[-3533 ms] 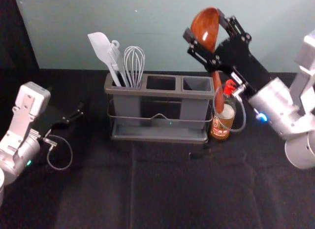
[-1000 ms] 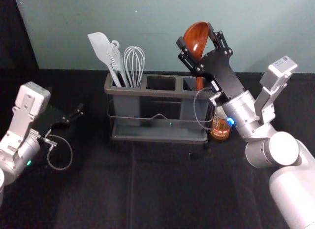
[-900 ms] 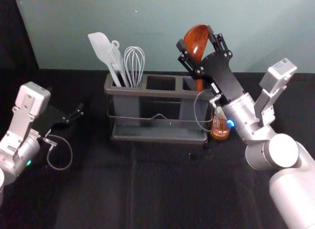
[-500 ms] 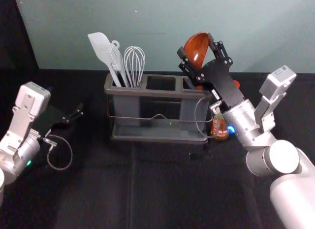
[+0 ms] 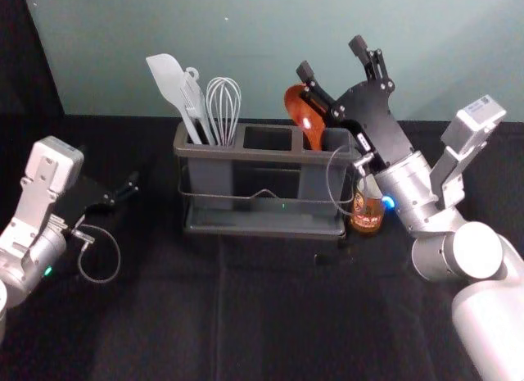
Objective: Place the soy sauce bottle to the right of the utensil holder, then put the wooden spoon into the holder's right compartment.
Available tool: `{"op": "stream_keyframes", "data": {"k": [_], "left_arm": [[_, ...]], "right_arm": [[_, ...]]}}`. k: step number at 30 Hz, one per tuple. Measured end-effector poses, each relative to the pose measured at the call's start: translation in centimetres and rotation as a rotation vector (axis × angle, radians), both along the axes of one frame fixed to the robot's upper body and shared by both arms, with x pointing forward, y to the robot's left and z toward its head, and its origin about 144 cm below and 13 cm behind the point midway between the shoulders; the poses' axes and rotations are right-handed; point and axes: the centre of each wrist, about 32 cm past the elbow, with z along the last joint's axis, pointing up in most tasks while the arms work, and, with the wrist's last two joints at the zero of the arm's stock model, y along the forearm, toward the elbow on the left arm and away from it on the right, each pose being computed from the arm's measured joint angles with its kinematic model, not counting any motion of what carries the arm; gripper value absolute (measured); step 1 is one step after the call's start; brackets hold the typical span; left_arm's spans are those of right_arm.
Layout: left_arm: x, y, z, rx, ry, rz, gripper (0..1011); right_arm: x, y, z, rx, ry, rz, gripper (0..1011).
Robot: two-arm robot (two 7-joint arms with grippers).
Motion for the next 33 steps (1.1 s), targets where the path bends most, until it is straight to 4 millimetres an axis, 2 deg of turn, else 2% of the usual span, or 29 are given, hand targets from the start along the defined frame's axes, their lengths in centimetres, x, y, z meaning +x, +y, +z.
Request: {"op": "stream_keyframes", "data": {"k": [8,15,17,24,33], "left_arm": [[0.0,0.0,0.0,0.000,0.000,0.000,1005],[0.0,0.0,0.0,0.000,0.000,0.000,1005],[0.0,0.0,0.0,0.000,0.000,0.000,1005],[0.0,0.0,0.0,0.000,0.000,0.000,1005],[0.0,0.0,0.0,0.000,0.000,0.000,1005]], "right_arm": [[-0.3,-0.1,1.5,0.007,-0.021,-0.002,1004],[-2.6,-0.6,2.7,-0.026,0.029,-0.006,1004],[-4.4,-1.1,3.5,-0.062,0.079,-0.024,1004],[-8.0,-2.3,5.1,-0.129,0.137,-0.052,1004],[-12.3,-3.9,5.7,-0.186,0.201,-0.041,1004]]}}
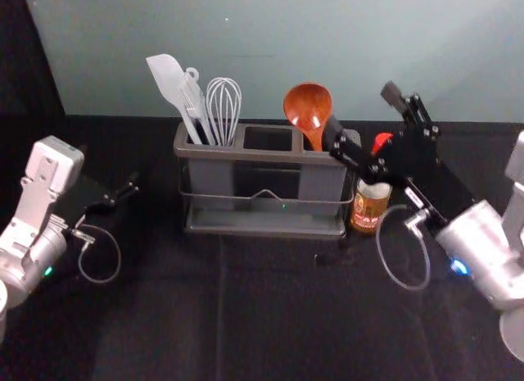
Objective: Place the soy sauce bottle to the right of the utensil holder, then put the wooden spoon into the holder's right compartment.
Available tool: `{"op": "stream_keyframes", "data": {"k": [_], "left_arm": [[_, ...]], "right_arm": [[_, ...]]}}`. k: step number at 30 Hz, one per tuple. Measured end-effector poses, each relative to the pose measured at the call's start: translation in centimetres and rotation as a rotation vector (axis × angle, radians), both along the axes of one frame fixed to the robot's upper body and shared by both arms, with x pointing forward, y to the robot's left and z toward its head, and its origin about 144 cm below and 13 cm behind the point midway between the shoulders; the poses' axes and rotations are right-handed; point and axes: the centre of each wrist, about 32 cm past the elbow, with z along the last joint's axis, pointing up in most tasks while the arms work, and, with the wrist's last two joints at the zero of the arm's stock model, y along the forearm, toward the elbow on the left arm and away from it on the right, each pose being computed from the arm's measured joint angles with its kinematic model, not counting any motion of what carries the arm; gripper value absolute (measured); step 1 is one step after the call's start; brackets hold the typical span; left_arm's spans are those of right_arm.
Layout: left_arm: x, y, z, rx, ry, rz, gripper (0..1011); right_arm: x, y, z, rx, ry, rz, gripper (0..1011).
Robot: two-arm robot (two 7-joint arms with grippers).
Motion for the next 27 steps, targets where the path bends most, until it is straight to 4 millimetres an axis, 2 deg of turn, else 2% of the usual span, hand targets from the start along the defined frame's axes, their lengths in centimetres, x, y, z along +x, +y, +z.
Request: {"op": "stream_keyframes", "data": {"k": [5,10,15,22,27], "left_arm": [[0.0,0.0,0.0,0.000,0.000,0.000,1005],[0.0,0.0,0.0,0.000,0.000,0.000,1005],[0.0,0.0,0.0,0.000,0.000,0.000,1005],[0.0,0.0,0.0,0.000,0.000,0.000,1005],[0.0,0.0,0.0,0.000,0.000,0.000,1005]], "right_arm": [[-2.3,-1.2,-0.4,-0.046,0.082,-0.031,1004],[-3.5,-2.3,-0.8,-0.070,0.132,-0.063,1004],[-4.8,-4.8,-2.1,-0.077,0.178,-0.134,1004],[-4.9,-6.9,-3.3,-0.069,0.170,-0.228,1004],[-3.9,-8.0,-4.1,-0.056,0.137,-0.312,1004]]}}
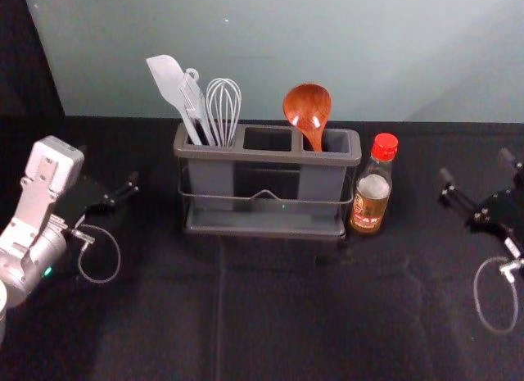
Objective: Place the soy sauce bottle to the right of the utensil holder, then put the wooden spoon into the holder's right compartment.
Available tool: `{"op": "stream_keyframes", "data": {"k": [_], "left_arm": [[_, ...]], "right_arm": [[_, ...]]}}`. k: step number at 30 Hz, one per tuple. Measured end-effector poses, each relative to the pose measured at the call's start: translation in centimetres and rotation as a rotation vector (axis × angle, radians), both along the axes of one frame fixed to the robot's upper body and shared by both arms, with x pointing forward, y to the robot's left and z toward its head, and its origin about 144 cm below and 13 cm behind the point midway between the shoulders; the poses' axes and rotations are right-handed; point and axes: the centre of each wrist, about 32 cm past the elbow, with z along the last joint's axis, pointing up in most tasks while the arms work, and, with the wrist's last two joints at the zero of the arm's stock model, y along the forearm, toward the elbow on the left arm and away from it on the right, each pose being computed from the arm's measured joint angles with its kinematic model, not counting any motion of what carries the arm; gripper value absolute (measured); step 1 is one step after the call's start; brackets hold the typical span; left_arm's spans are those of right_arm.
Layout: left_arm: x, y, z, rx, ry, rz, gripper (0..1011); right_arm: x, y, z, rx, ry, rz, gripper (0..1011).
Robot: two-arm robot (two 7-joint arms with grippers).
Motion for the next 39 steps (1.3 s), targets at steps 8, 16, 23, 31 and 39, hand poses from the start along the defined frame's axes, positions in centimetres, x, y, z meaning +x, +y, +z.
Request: {"op": "stream_keyframes", "data": {"k": [8,16,23,31,39], "left_arm": [[0.0,0.0,0.0,0.000,0.000,0.000,1005],[0.0,0.0,0.0,0.000,0.000,0.000,1005],[0.0,0.0,0.0,0.000,0.000,0.000,1005],[0.0,0.0,0.0,0.000,0.000,0.000,1005],[0.0,0.0,0.0,0.000,0.000,0.000,1005]], "right_arm": [[3.4,0.0,-0.4,-0.053,-0.054,-0.102,1004],[7.3,0.9,-0.7,-0.098,-0.025,-0.132,1004],[9.3,1.8,-1.6,-0.127,0.015,-0.136,1004],[9.9,2.5,-3.3,-0.162,0.075,-0.157,1004],[9.9,2.5,-3.7,-0.163,0.081,-0.160,1004]]}}
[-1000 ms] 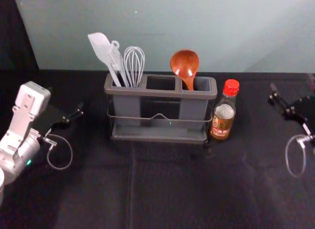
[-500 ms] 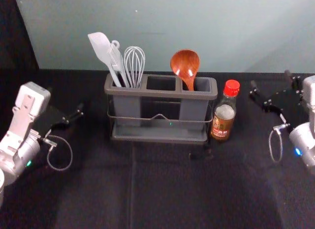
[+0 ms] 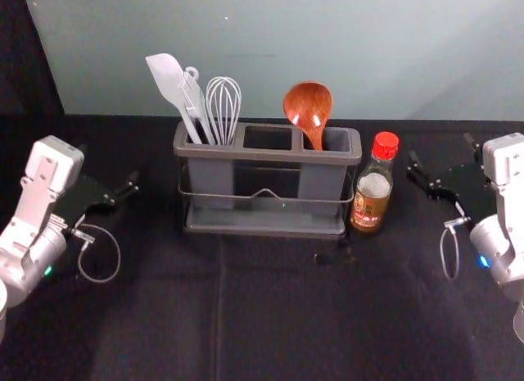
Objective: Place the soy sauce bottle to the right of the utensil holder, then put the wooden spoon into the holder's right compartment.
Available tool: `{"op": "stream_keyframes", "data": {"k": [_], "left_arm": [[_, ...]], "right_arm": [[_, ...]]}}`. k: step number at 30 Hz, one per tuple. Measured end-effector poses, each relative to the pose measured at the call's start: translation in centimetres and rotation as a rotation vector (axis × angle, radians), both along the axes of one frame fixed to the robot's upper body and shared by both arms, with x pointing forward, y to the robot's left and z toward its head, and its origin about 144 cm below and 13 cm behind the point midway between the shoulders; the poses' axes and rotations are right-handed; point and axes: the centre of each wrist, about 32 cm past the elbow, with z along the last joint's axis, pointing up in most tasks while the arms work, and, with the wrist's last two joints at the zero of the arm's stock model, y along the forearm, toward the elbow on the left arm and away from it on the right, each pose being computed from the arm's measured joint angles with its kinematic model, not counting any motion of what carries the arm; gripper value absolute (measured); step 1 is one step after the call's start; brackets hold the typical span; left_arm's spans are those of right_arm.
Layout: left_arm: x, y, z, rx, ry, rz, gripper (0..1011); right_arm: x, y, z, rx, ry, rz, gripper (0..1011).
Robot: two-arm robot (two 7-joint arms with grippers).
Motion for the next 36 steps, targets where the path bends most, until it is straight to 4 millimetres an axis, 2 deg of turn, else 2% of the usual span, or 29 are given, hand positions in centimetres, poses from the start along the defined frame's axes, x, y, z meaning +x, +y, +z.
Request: {"op": "stream_keyframes", "data": {"k": [36], "left_arm": [[0.00,0.00,0.00,0.000,0.000,0.000,1005]], "right_arm": [[-0.02,-0.05,0.09,0.000,-0.002,0.002,1004]]}}
